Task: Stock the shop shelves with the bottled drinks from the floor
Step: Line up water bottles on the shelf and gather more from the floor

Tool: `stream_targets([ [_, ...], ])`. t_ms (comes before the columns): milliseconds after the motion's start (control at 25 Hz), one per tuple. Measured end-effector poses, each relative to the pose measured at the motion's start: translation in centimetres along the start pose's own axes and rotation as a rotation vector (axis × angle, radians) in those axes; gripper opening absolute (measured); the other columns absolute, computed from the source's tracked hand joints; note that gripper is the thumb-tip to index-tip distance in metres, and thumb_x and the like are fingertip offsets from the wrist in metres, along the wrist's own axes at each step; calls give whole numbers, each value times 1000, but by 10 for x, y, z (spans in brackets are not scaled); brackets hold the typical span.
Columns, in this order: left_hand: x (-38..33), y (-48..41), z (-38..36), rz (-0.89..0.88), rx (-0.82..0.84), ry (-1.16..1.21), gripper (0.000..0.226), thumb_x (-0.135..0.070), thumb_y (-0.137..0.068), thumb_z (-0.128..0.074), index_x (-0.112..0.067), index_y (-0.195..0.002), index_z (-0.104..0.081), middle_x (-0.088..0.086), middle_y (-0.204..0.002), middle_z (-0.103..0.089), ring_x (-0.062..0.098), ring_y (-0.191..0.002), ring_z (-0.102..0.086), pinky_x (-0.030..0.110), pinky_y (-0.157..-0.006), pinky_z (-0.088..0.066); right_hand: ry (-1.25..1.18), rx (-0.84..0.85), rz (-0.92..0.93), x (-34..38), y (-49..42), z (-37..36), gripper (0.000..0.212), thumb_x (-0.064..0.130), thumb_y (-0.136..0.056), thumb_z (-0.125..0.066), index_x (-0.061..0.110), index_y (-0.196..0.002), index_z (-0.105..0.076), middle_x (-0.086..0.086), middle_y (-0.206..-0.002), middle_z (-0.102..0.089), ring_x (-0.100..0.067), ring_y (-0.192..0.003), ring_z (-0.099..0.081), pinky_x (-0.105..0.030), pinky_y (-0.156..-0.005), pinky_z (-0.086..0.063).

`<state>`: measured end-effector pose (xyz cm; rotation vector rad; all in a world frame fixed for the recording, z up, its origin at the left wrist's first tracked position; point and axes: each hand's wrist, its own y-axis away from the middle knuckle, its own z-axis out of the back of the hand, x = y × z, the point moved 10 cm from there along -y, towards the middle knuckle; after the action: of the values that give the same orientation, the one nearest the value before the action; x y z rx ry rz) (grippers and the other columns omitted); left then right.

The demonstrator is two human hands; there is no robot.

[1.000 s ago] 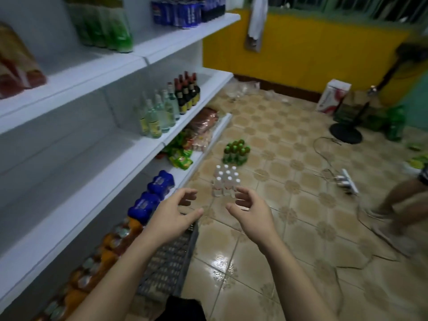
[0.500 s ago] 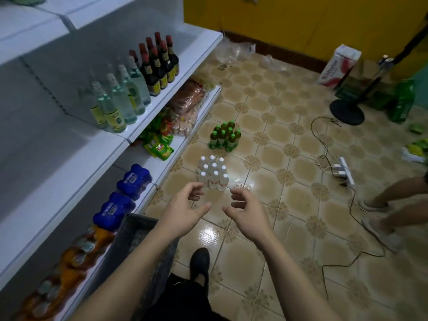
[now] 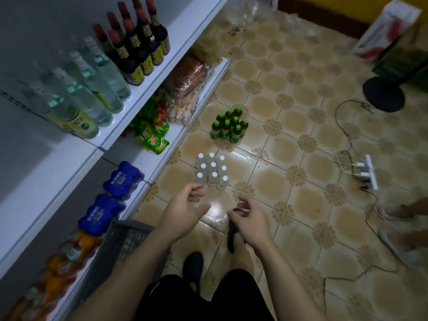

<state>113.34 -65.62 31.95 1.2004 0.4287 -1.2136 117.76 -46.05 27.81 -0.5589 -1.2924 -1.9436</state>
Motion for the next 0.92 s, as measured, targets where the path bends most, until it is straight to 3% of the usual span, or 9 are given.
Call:
stream_targets([
  [280,-9,-143,-45,155,-135,46,39,-26,-86,-71,-33,-119,-52,-15,-108,-62,-2,-101,-57,23,-90,-49,131,140,-78,-8,-193,7,52,27,-85,-68,16,-133,-51,1,-121,-62,-19,-106,-61,-35,-86,-51],
  [440,19,-243,-87,265,-183,134,29,-29,-86,-70,-40,-107,-55,-16,-103,-63,0,-98,-59,22,-84,-49,217,198,-102,-21,-306,-6,42,30,-88,-65,17,-126,-52,3,-115,-61,-16,-94,-57,-30,-77,-42],
  [560,68,-306,-119,339,-177,136,35,-24,-88,-69,-24,-121,-55,-14,-101,-62,3,-95,-59,14,-78,-46,333,241,-99,-53,-369,-26,36,28,-89,-65,14,-120,-54,-1,-112,-63,-17,-89,-54,-28,-74,-39],
  [720,154,-350,-144,407,-187,109,38,-16,-87,-70,-18,-121,-55,-5,-100,-61,17,-99,-61,28,-89,-50,553,381,-119,-118,-417,-73,47,28,-89,-63,12,-131,-49,-8,-124,-62,-27,-110,-60,-31,-84,-45],
  [800,201,-362,-155,444,-201,131,39,-8,-87,-69,-12,-123,-55,1,-101,-60,19,-97,-58,19,-83,-50,652,450,-115,-151,-439,-102,49,26,-89,-61,10,-132,-46,-11,-124,-61,-29,-111,-59,-33,-82,-46],
  [920,253,-371,-169,460,-182,76,38,-7,-89,-65,-11,-126,-54,-2,-98,-58,8,-88,-55,6,-69,-44,738,470,-91,-183,-466,-133,52,28,-90,-62,11,-135,-43,-13,-124,-59,-32,-111,-59,-38,-84,-49],
])
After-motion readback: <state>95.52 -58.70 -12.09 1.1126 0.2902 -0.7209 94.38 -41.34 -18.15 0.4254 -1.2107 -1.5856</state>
